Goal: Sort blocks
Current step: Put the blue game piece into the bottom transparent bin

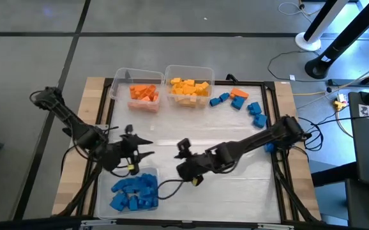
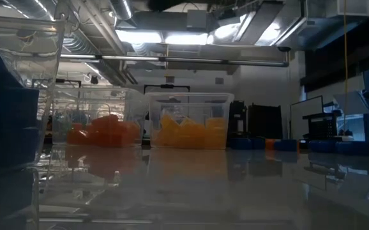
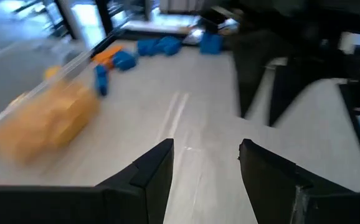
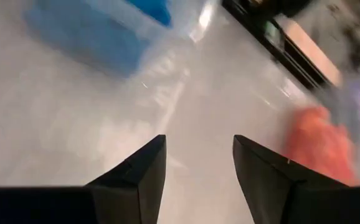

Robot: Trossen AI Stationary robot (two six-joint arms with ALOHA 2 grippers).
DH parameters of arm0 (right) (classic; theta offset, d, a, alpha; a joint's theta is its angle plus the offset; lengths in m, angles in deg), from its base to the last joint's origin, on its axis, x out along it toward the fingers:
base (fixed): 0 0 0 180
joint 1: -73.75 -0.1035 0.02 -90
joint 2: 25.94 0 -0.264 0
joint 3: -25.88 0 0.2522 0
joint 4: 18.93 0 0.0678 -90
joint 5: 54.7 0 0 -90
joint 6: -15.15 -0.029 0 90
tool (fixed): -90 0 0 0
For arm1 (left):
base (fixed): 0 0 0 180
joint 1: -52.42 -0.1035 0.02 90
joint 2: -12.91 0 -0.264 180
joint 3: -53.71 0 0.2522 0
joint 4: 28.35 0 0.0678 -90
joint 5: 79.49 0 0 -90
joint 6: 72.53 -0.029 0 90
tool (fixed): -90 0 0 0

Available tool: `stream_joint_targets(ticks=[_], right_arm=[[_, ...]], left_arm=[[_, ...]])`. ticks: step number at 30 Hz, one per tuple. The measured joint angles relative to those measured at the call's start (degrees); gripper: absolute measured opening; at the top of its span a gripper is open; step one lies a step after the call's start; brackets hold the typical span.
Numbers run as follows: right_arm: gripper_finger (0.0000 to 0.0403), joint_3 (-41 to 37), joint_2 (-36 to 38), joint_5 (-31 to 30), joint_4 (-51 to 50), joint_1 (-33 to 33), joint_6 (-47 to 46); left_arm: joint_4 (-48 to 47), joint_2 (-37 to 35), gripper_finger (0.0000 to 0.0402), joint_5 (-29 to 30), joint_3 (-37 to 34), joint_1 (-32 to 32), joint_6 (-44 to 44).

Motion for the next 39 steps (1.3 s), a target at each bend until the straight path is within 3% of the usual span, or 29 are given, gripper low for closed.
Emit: stream_joint_targets(ticks=[7, 15, 20, 26, 32, 39], right_arm=[[0.0186, -0.01, 5.84, -14.45, -13.67, -4.52, -9.34], [0.0186, -0.02, 10.58, -26.59, -32.12, -8.66, -27.13], [0.0186, -0.02, 11.86, -30.89, -41.29, -9.58, -36.14], [0.0186, -0.53, 12.01, -32.37, -54.32, -8.71, -46.28], [0.0186, -5.73, 14.76, -30.60, -54.18, -3.90, -40.92], [0.0186, -15.94, 21.72, -23.73, -54.17, 8.63, -36.76]], left_arm=[[15.30, 5.74, 0.0169, -15.12, -0.02, -9.10, -15.20], [29.64, 14.94, 0.0169, -31.76, -0.02, -20.66, -22.14], [41.38, 21.24, 0.0169, -42.37, 0.04, -27.75, -23.58], [45.34, 28.21, 0.0169, -47.99, 3.15, -32.85, -23.54], [44.99, 32.06, 0.0169, -48.94, 4.44, -33.60, -23.53], [44.80, 32.44, 0.0169, -49.04, 4.46, -33.35, -23.43]])
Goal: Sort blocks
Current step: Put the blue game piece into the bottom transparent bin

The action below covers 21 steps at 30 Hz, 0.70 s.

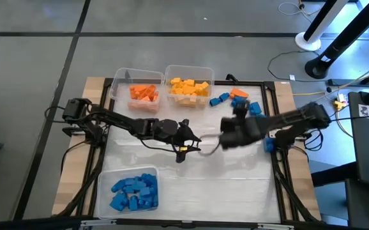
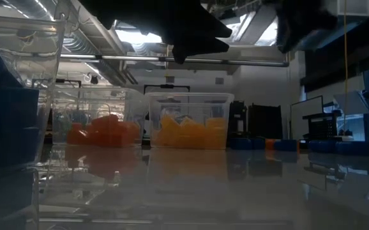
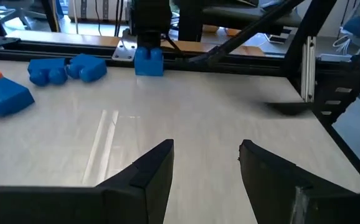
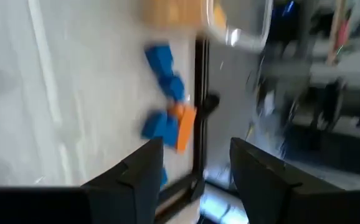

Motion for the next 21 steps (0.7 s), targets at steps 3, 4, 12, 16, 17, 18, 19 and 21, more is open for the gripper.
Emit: stream_joint_targets(ticks=[3, 4, 12, 16, 17, 18, 19, 21], right_arm=[[0.0186, -7.13, 4.22, 2.42, -0.12, 6.76, 0.38], [0.0186, -9.57, 5.91, 2.48, 0.20, 9.28, 0.36], [0.0186, -26.61, 15.99, 6.03, 17.06, 30.75, 8.65], [0.0186, -31.25, 16.62, 14.27, 36.21, 39.00, 23.70], [0.0186, -31.79, 16.39, 15.58, 40.68, 40.77, 26.98], [0.0186, -31.92, 15.96, 15.95, 44.49, 42.41, 29.41], [0.0186, -31.92, 15.45, 16.00, 47.95, 44.01, 31.02], [0.0184, -31.92, 14.55, 15.72, 53.10, 47.59, 33.16]], left_arm=[[0.05, 0.00, 0.0169, 0.02, 0.00, 0.00, 0.06], [0.05, 0.00, 0.0169, 0.02, 0.00, 0.00, 0.09], [0.06, 0.00, 0.0169, 0.02, 0.00, 0.00, 0.35], [0.02, 0.00, 0.0169, 0.02, 0.00, 0.00, 0.35], [0.01, 0.00, 0.0169, 0.02, 0.00, 0.00, 0.35], [-0.05, 0.00, 0.0169, 0.02, 0.00, 0.00, 0.35], [-0.05, 0.00, 0.0169, 0.02, 0.00, 0.00, 0.35], [-0.09, 0.00, 0.0169, 0.04, 0.00, 0.00, 0.35]])
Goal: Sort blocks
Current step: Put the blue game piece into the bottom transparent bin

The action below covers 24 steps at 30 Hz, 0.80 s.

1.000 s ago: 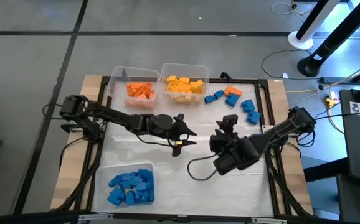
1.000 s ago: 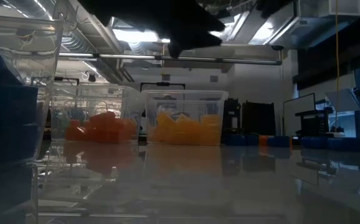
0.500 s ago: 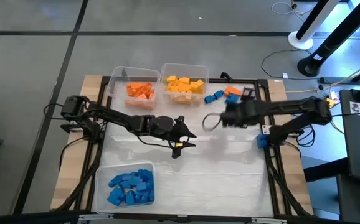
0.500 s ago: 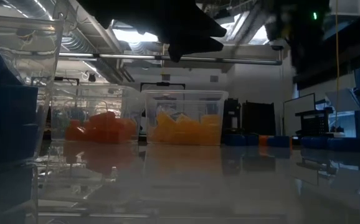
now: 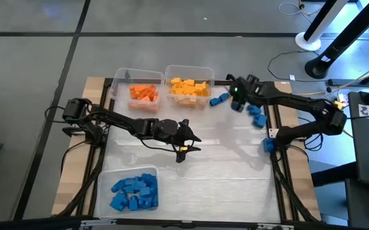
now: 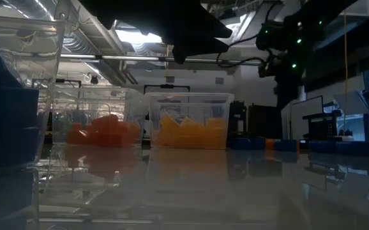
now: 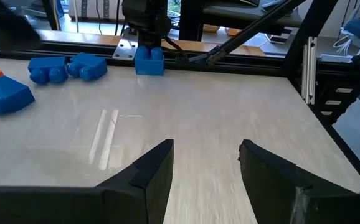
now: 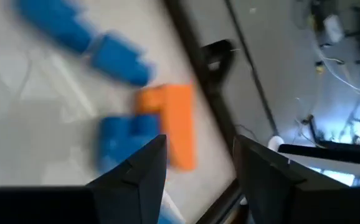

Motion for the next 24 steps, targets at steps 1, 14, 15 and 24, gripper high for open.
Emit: stream_joint_targets(ticks=[1, 14, 15, 24], right_arm=[[0.0181, 0.00, -0.44, 0.11, 2.29, 1.99, 0.38], [0.0041, 0.00, -14.57, 8.75, 11.87, 16.24, 0.69], [0.0032, -0.01, -15.75, 8.34, 12.40, 16.61, 0.69], [0.0009, 0.21, -21.55, 10.15, 12.15, 17.26, 0.67]], left_arm=[[-0.02, 0.00, 0.0169, -0.01, 0.00, 0.00, 0.01], [-0.04, 0.00, 0.0169, 0.01, 0.00, 0.00, 0.00], [-0.04, 0.00, 0.0169, 0.01, 0.00, 0.00, 0.00], [-0.07, 0.00, 0.0169, 0.01, 0.00, -0.05, -0.19]])
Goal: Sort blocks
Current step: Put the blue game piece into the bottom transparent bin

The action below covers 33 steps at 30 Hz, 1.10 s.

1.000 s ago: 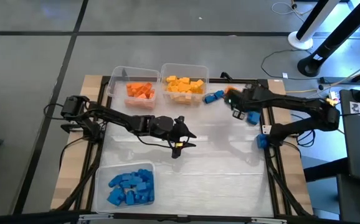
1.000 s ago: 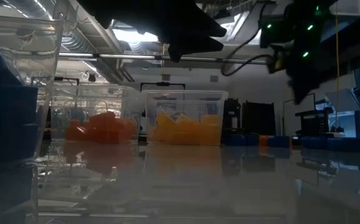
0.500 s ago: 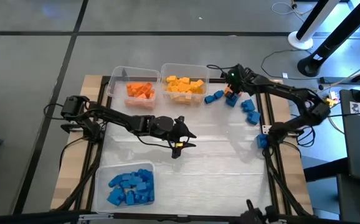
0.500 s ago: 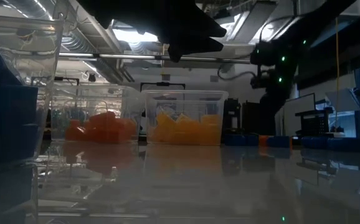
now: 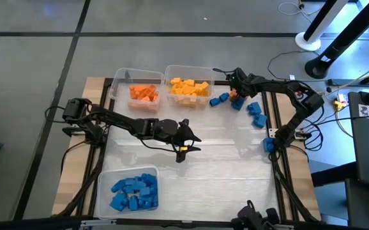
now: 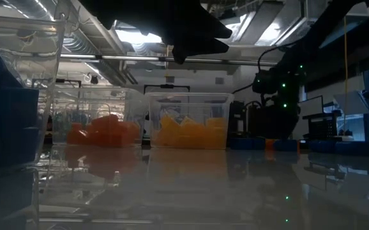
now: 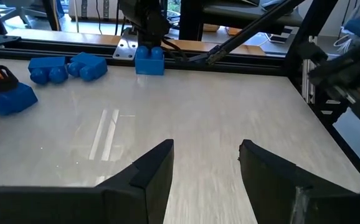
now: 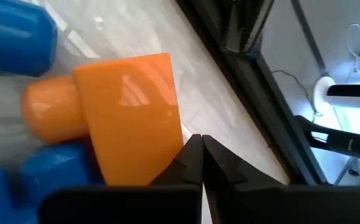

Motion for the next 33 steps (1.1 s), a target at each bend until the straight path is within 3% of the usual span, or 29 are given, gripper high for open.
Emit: stream_joint_targets(ticks=[9, 26, 33], right_arm=[[0.0004, 0.05, -0.16, 2.43, -6.50, -7.19, -4.57], [0.0004, -0.34, -0.52, 5.53, -22.20, -38.72, -24.24], [0.0004, 2.17, 1.29, -0.46, -30.15, -43.47, -29.46]], left_arm=[[-1.05, 0.00, 0.0169, 0.00, 0.00, -0.04, 0.02], [-2.95, -0.02, 0.0169, 0.02, 0.00, 0.05, 0.43], [-2.82, -0.02, 0.0169, 0.00, 0.00, 0.07, 0.43]])
